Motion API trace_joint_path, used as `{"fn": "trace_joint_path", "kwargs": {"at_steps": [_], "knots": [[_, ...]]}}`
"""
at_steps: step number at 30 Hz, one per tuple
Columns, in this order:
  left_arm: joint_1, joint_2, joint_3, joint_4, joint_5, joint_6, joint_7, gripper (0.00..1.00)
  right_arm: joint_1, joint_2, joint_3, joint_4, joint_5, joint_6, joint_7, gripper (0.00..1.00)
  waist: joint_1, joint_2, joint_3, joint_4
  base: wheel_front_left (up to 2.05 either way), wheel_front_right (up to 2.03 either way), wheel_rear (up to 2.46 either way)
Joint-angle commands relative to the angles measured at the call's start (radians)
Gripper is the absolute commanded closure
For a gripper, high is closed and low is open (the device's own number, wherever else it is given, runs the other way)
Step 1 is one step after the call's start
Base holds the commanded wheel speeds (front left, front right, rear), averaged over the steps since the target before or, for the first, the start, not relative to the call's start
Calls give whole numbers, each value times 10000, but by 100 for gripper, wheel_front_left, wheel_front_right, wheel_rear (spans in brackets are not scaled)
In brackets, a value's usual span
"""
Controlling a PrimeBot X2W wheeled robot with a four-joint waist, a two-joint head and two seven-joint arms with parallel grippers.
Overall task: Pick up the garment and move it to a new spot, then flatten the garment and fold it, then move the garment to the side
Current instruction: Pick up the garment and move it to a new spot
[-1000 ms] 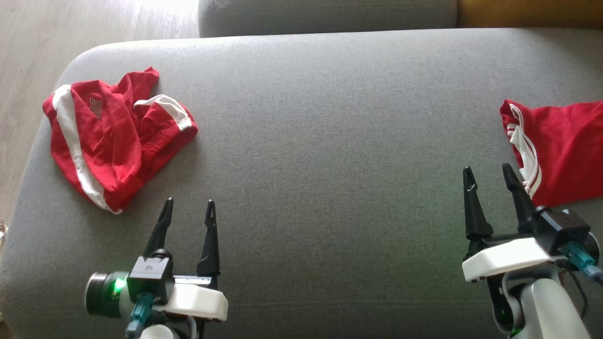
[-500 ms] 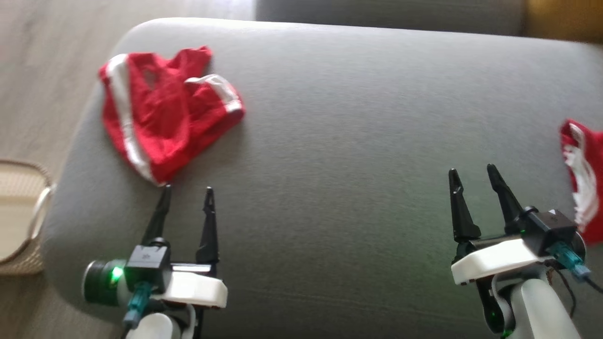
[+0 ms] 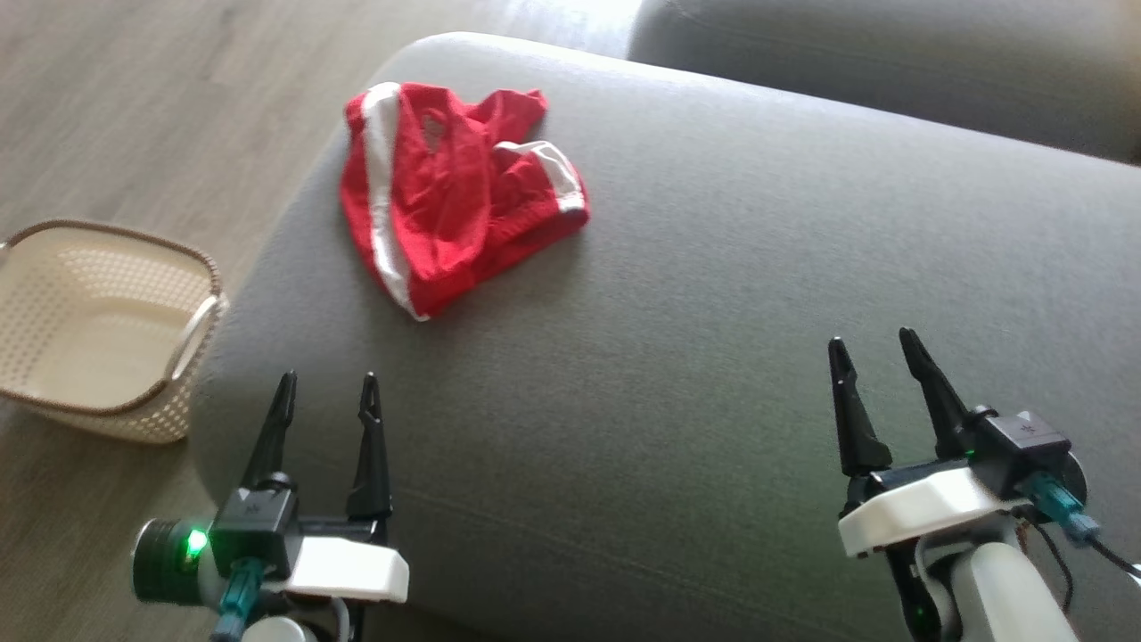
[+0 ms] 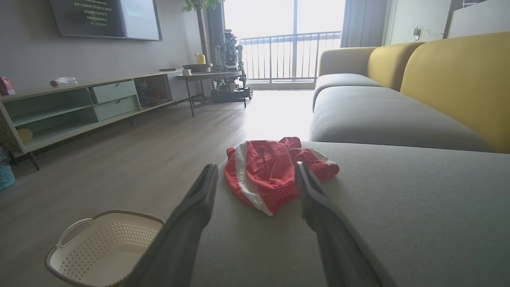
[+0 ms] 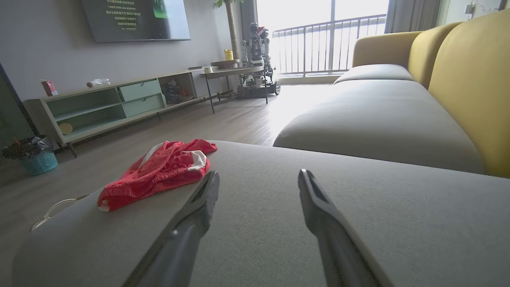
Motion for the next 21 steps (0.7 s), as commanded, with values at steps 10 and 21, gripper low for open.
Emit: {"fn": "trace_joint_path", "kwargs": {"at_steps": [10, 21], "knots": [[215, 70, 615, -564, 17, 17, -49, 0, 47, 24, 542, -319, 149, -4, -93, 0, 0, 0, -266, 737, 0, 0, 0], [210, 44, 730, -526, 39, -40, -49, 0, 68, 24, 644, -255, 255, -4, -93, 0, 0, 0, -370, 873, 0, 0, 0]]}}
